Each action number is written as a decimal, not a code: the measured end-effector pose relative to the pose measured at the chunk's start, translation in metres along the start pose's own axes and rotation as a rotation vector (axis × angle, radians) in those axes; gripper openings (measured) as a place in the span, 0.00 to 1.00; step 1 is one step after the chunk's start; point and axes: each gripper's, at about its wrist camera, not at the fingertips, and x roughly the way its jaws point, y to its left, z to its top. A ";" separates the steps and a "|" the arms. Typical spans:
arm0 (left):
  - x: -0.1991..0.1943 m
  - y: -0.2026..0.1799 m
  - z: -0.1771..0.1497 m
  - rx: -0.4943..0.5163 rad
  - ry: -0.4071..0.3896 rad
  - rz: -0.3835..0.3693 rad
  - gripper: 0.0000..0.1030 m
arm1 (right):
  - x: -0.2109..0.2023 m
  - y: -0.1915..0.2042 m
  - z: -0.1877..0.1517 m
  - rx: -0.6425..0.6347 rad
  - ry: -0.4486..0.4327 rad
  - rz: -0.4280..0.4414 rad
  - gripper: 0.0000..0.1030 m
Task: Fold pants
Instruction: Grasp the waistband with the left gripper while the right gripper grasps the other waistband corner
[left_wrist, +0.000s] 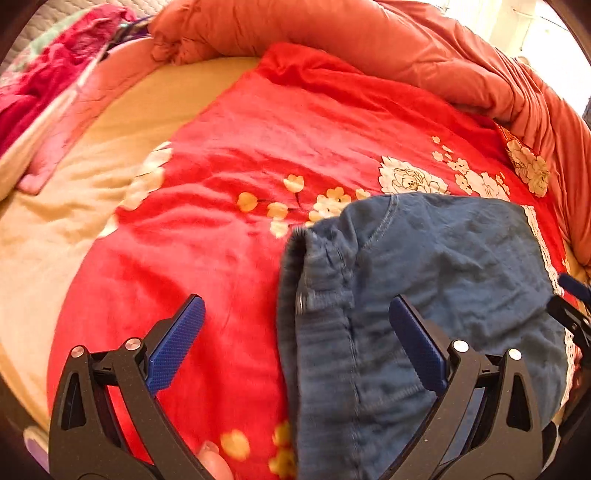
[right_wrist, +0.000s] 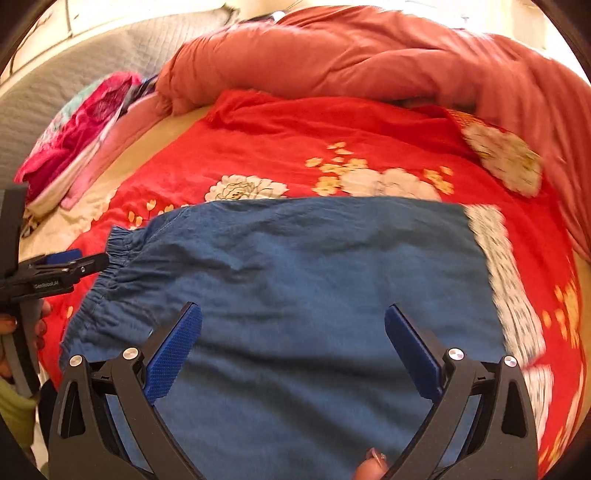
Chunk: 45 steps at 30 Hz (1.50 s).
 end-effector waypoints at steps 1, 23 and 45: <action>0.005 0.002 0.003 0.002 0.004 0.003 0.91 | 0.008 0.003 0.008 -0.031 0.009 -0.008 0.96; -0.026 -0.001 0.011 0.140 -0.199 -0.197 0.24 | 0.125 0.061 0.104 -0.547 0.117 0.089 0.95; -0.089 -0.018 -0.034 0.226 -0.306 -0.212 0.24 | -0.022 0.045 0.030 -0.347 -0.067 0.255 0.08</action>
